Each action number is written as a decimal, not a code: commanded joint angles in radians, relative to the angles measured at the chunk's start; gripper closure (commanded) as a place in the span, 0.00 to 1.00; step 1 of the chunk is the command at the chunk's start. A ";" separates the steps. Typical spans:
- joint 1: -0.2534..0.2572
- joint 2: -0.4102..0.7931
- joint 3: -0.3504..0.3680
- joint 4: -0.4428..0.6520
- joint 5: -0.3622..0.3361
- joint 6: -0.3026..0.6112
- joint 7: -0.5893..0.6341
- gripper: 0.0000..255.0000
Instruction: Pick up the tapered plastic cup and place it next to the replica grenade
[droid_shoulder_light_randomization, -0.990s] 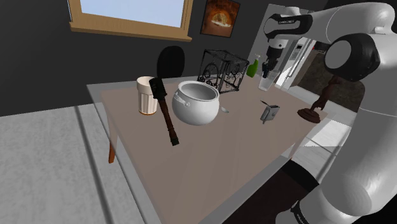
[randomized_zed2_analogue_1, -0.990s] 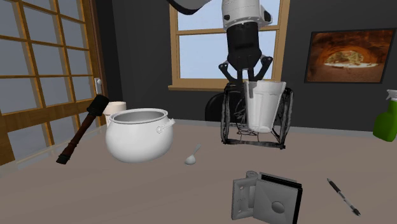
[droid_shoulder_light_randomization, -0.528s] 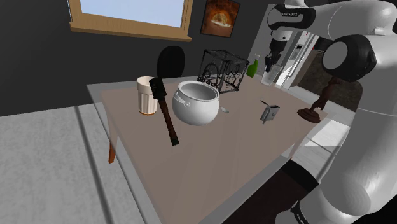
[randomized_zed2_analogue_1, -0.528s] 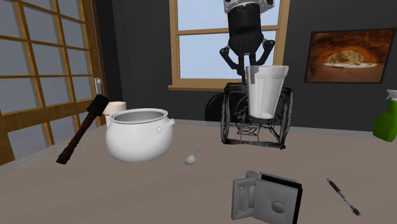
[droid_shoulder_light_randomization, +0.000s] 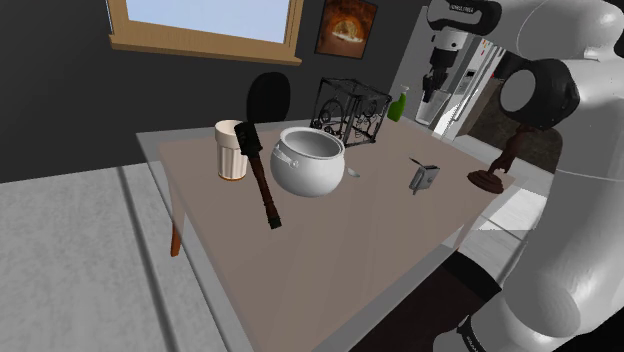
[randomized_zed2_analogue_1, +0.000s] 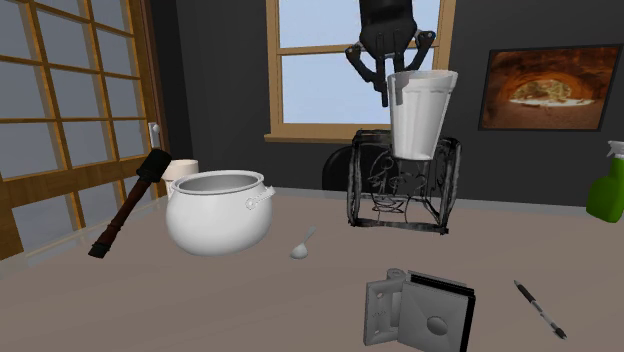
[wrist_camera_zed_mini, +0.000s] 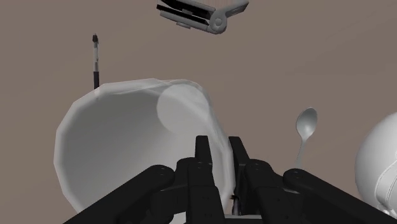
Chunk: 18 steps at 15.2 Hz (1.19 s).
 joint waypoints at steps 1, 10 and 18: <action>-0.010 0.021 0.000 0.062 0.008 -0.041 -0.005 1.00; 0.018 -0.002 0.000 0.124 -0.002 -0.129 0.019 1.00; 0.206 -0.303 0.056 -0.272 -0.131 -0.040 0.220 1.00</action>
